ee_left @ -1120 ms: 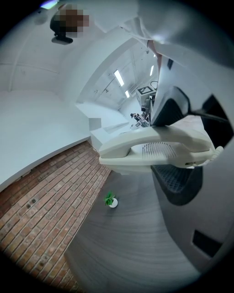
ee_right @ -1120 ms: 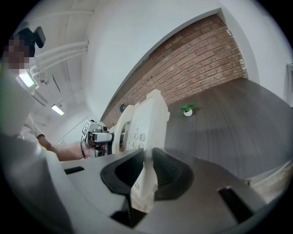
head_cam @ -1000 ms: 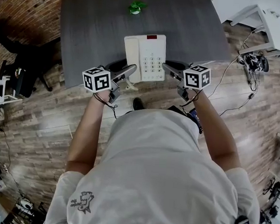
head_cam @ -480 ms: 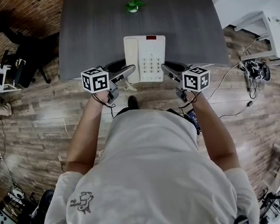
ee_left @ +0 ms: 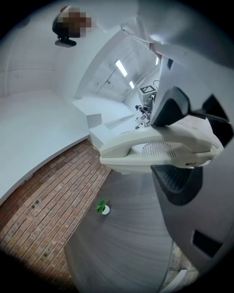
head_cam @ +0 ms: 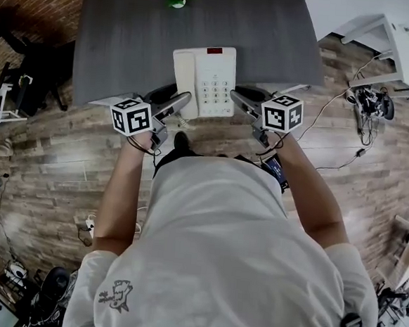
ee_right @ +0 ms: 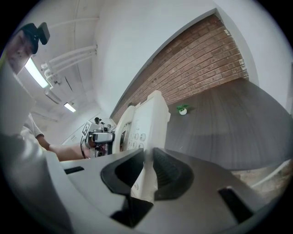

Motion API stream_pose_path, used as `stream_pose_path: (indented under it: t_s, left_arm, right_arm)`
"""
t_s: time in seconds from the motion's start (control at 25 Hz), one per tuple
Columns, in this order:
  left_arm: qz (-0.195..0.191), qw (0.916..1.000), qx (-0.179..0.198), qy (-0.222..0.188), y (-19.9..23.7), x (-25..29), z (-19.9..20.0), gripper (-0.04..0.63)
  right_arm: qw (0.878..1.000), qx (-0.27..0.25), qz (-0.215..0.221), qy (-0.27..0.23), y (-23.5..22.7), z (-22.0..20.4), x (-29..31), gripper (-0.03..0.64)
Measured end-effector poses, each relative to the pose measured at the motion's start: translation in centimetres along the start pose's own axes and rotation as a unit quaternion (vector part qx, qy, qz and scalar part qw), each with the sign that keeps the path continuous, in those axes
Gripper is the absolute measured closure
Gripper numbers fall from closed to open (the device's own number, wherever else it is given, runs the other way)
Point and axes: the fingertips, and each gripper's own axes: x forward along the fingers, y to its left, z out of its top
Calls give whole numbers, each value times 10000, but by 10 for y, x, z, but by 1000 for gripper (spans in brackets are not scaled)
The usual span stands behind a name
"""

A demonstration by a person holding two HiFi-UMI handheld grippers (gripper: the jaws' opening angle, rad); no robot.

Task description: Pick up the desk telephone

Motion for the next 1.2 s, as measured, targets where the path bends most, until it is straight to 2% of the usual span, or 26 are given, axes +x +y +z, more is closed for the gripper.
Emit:
stream_pose_path:
  t_s: [0.16,0.44,0.68,1.2]
  left_arm:
    - [76,9999,105,-22,-41,21,-33,316]
    - [170,9998,72,25,-54,18,-42,316]
    - [233,9997,105,-23,-91,21,-77,316]
    - [319,9994,54,-107,-122,1,-82,316]
  right_arm:
    - [9999,-41,118,-89,-7,-27,-48,546]
    - [9998,67,189,-73,-1,-37,-58,545]
    - [9996,14,257,-99,9,-66,-98,543]
    - [9994,62,313,-141,37,-71,-118,541]
